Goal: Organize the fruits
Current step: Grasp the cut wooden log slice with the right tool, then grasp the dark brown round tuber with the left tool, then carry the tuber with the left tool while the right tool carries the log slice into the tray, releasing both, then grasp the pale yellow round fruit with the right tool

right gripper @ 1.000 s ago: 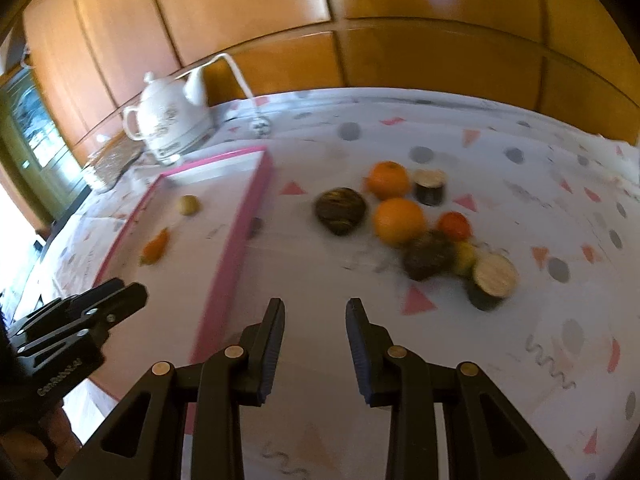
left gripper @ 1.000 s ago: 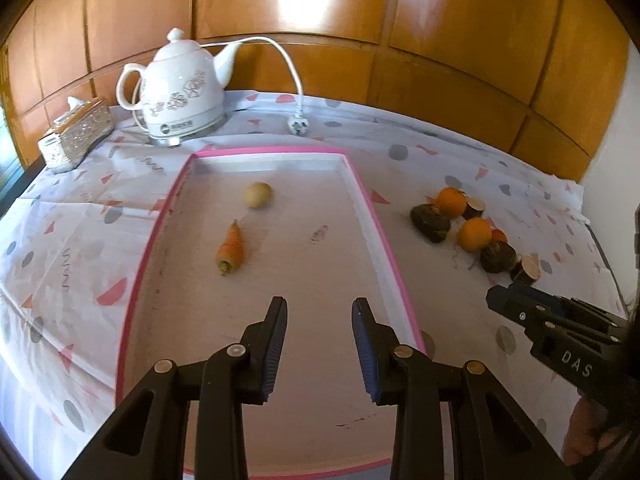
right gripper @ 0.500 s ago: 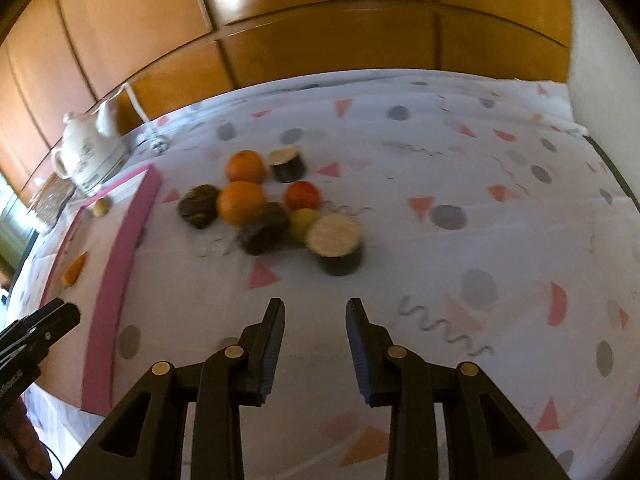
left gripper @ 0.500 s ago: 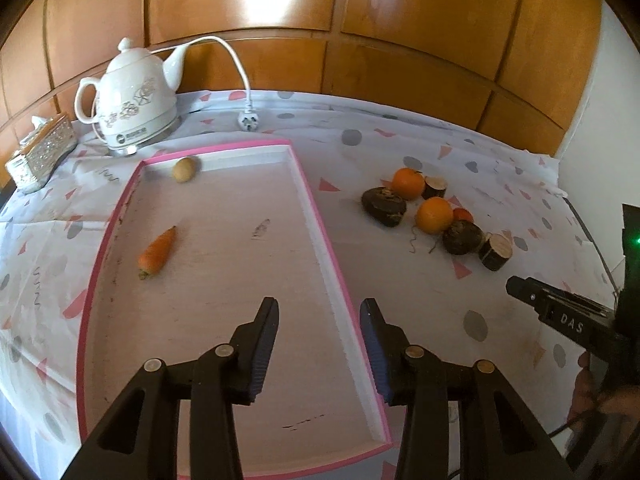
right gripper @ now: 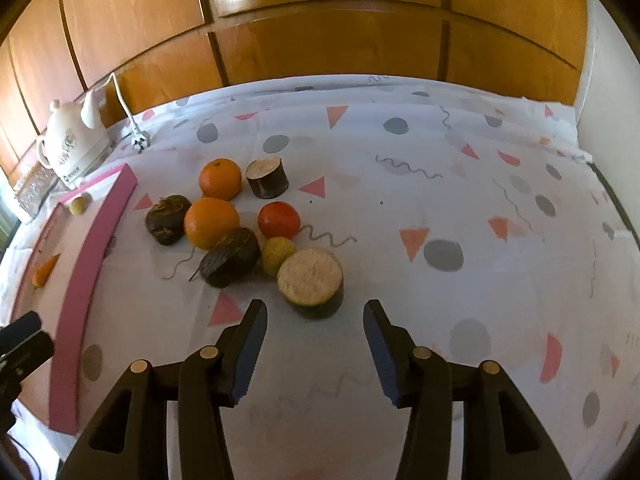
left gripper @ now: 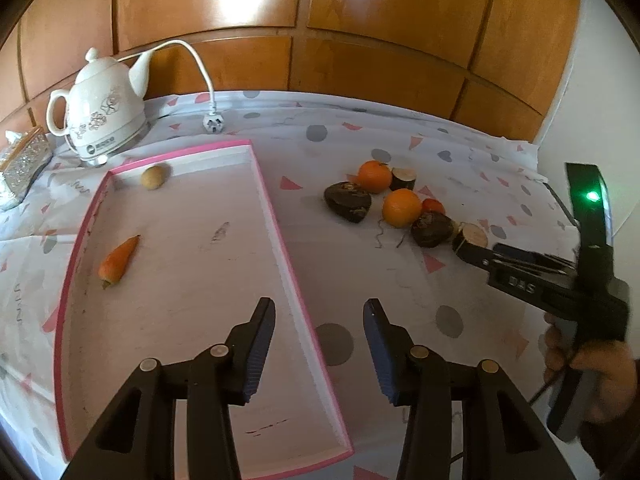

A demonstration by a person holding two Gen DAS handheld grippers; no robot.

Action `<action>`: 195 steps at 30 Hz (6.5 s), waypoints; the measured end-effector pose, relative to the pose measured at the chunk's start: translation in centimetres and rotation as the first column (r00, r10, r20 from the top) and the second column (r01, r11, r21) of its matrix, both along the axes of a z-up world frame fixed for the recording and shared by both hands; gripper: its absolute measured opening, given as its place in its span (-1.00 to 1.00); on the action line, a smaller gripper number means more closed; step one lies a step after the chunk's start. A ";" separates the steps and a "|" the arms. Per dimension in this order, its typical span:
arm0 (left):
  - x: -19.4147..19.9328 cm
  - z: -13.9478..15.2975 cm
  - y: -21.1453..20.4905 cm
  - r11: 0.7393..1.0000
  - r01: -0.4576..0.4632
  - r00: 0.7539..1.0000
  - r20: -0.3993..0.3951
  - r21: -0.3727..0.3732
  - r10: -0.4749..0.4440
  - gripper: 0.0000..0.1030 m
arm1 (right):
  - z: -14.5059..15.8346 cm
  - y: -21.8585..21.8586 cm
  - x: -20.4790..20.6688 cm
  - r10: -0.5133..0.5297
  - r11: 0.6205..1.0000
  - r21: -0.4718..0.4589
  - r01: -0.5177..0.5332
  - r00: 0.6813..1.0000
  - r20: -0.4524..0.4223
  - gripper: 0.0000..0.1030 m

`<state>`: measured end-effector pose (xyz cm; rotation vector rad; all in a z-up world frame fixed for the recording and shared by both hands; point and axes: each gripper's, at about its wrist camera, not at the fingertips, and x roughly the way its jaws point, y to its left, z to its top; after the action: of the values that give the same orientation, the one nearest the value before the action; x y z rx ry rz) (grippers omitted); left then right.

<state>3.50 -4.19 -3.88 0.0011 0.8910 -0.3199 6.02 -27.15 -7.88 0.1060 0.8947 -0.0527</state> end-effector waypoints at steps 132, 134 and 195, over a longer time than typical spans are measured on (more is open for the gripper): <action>2.1 0.9 12.2 0.915 -0.394 0.918 0.005 -0.082 0.396 0.05 | 3.4 17.8 0.2 0.398 0.913 0.071 -0.402 0.915 0.064 -0.26; 1.9 0.9 11.8 0.918 -0.388 0.921 0.005 -0.078 0.389 0.05 | 3.5 17.5 0.0 0.392 0.915 0.072 -0.396 0.918 0.066 -0.26; 3.1 -0.3 -1.5 0.996 -0.001 0.999 -0.054 -0.091 -0.004 0.04 | -0.6 0.7 2.6 0.042 0.999 0.033 -0.042 0.999 -0.009 -0.53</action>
<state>6.63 -5.65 -4.15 -0.0915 0.9297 -0.3636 8.67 -26.40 -8.46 0.1173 0.9078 0.0006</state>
